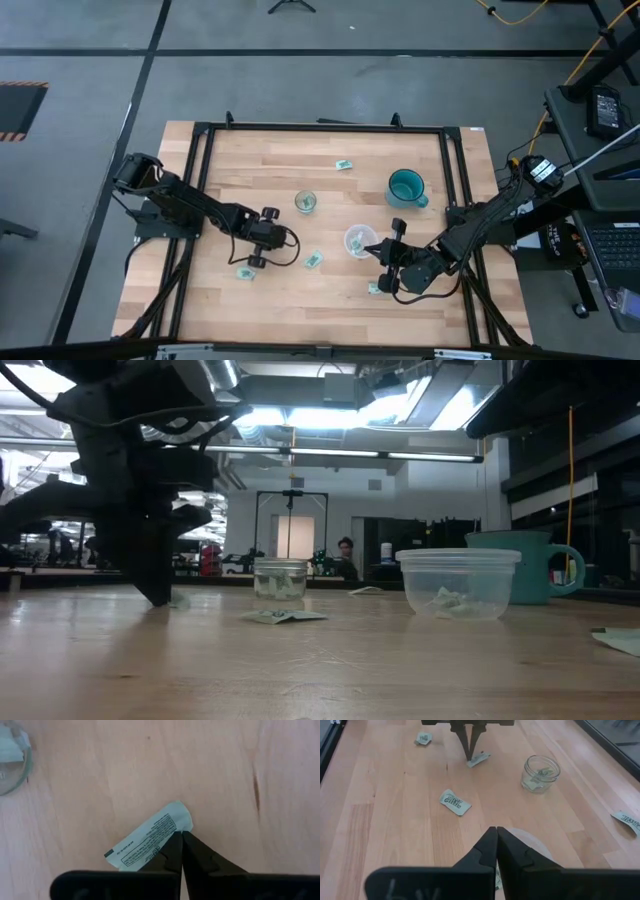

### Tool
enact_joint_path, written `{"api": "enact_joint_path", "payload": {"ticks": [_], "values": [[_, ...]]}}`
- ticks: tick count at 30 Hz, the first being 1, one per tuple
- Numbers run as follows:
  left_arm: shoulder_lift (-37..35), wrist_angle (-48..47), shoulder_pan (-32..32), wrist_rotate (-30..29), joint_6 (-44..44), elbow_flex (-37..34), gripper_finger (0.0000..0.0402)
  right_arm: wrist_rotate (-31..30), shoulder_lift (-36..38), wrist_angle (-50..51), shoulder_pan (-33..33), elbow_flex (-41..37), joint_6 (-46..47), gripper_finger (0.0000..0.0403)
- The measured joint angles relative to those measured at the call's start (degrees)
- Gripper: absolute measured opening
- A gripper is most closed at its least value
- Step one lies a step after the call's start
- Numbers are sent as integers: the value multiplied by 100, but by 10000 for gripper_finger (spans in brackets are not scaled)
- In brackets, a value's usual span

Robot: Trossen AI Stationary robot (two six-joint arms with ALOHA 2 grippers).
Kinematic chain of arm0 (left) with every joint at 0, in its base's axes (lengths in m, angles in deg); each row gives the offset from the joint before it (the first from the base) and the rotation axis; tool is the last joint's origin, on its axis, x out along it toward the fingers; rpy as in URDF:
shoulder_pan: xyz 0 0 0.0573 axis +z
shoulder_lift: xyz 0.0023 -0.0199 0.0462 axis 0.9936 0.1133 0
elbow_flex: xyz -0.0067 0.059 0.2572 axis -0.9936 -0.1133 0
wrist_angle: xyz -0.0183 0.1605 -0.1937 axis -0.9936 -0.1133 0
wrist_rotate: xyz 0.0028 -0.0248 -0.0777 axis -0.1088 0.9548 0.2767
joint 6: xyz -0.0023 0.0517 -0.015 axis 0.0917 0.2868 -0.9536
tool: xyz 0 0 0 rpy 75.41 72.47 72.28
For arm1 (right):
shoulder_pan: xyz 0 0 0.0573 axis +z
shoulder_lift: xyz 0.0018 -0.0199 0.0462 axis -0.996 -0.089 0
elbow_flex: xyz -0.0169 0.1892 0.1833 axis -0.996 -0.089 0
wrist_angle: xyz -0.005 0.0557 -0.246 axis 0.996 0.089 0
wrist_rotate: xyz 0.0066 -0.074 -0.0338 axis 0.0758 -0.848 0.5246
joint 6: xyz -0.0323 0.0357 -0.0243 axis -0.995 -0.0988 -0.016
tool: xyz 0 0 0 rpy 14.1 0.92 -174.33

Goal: Pick and place Stevia / Truvia into bins
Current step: Put the stevia packet into the transparent glass container

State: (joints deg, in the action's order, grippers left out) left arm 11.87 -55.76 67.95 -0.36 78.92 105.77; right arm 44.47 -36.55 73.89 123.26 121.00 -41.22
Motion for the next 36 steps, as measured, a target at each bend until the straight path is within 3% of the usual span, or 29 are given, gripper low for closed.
{"api": "enact_joint_path", "payload": {"ticks": [12,23,30,36], "values": [[-902,-164,-26,41,315,150,1,0,0,-2,0,-1,0,13],[-1874,-83,-5,-45,1152,157,1,-2,-187,-11,0,-1,-7,13],[-2122,295,11,-42,1703,160,1,0,-188,-312,0,-1,-236,13],[-2102,1067,492,785,2029,-74,1,7,-188,-536,2,-1,-321,13]]}}
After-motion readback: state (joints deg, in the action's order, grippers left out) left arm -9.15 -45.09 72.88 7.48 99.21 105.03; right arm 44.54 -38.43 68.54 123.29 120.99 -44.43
